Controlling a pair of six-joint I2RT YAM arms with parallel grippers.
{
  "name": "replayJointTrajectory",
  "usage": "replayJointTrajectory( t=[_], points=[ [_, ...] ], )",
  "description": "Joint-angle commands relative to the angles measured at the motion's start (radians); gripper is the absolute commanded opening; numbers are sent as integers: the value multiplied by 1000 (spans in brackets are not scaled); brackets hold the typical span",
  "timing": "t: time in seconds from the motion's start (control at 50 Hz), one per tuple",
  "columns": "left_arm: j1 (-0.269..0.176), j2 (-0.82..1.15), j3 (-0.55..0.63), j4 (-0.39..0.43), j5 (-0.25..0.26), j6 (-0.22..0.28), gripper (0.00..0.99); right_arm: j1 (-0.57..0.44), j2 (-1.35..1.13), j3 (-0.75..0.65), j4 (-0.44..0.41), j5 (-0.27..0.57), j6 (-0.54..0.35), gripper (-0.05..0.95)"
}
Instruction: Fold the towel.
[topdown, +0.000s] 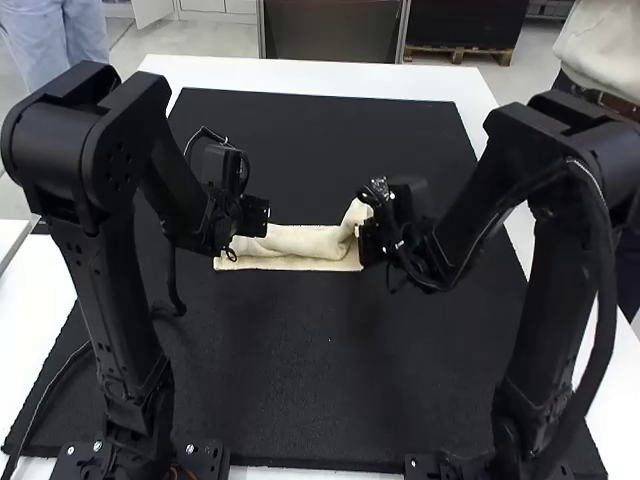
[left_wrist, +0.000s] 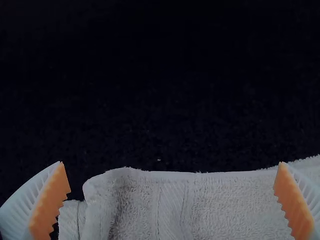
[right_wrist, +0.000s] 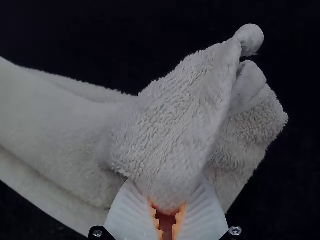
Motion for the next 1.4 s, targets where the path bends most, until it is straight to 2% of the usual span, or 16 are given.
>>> replayJointTrajectory(
  t=[0.0, 0.08, 0.2, 0.58, 1.02, 1.38],
  points=[
    [-14, -16, -3, 12, -10, 16, 959, -32, -43, -17, 6, 4, 4, 57],
    [-31, -15, -3, 17, -10, 37, 948, -38, -43, -14, 8, 4, 5, 57],
    [-78, -13, -2, 29, -13, 37, 893, -39, -43, -10, 8, 4, 13, 57],
    [-198, 80, 6, 36, -6, 39, 933, -44, -44, -2, 9, 2, 16, 61],
    [-212, 163, 26, 60, -4, 48, 934, -38, -44, 49, 5, -4, 16, 62],
    [-270, 205, 47, 59, -4, 44, 934, -1, -47, 89, -20, -15, 18, 62]
  ],
)
